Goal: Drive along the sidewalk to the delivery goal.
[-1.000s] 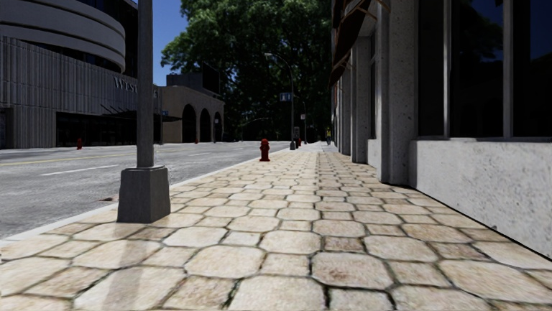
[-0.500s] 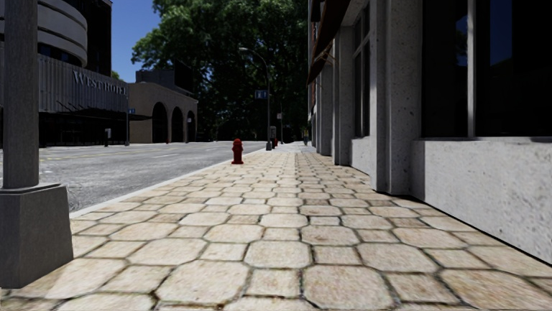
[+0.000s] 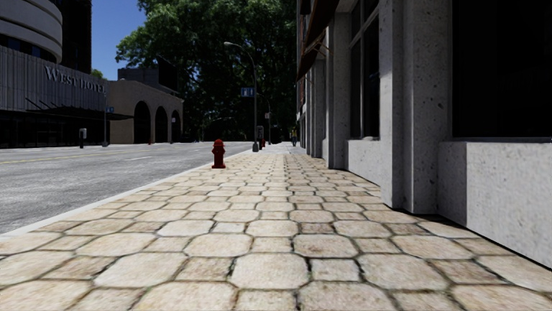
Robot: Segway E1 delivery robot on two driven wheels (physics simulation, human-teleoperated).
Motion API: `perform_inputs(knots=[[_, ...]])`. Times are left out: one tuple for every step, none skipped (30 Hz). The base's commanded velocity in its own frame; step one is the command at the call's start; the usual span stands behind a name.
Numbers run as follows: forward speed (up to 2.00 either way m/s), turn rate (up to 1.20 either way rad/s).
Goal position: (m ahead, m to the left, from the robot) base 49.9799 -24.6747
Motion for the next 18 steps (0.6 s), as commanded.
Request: perform_inputs(knots=[[2.00,0.00],[2.00,0.00],[2.00,0.00],[2.00,0.00],[2.00,0.00],[2.00,0.00],[2.00,0.00],[2.00,0.00],[2.00,0.00],[2.00,0.00],[2.00,0.00],[2.00,0.00],[2.00,0.00],[2.00,0.00],[2.00,0.00],[2.00,0.00],[2.00,0.00],[2.00,0.00]])
